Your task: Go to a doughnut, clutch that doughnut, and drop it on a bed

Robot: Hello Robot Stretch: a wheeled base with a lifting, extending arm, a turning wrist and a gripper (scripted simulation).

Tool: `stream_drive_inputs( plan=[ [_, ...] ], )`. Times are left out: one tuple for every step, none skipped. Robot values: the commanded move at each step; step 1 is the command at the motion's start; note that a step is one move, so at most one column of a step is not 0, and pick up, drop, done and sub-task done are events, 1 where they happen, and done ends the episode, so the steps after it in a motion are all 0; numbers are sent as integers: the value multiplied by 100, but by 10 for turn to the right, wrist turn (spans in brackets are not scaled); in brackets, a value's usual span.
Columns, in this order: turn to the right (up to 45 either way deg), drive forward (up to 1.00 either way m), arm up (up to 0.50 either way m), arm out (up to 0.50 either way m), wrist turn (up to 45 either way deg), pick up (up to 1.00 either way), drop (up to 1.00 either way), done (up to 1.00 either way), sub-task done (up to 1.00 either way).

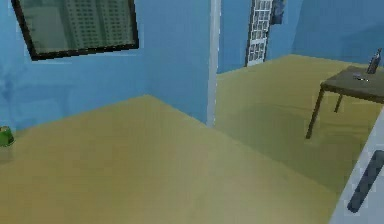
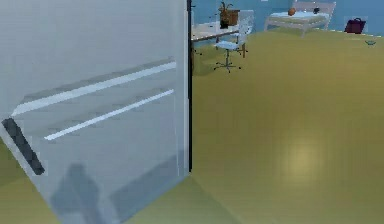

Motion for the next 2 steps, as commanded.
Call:
stream_drive_inputs(
  plan=[
    [0, 30, 0, 0, 0, 0, 0, 0, 0],
    [30, 0, 0, 0, 0, 0, 0, 0, 0]
  ],
)
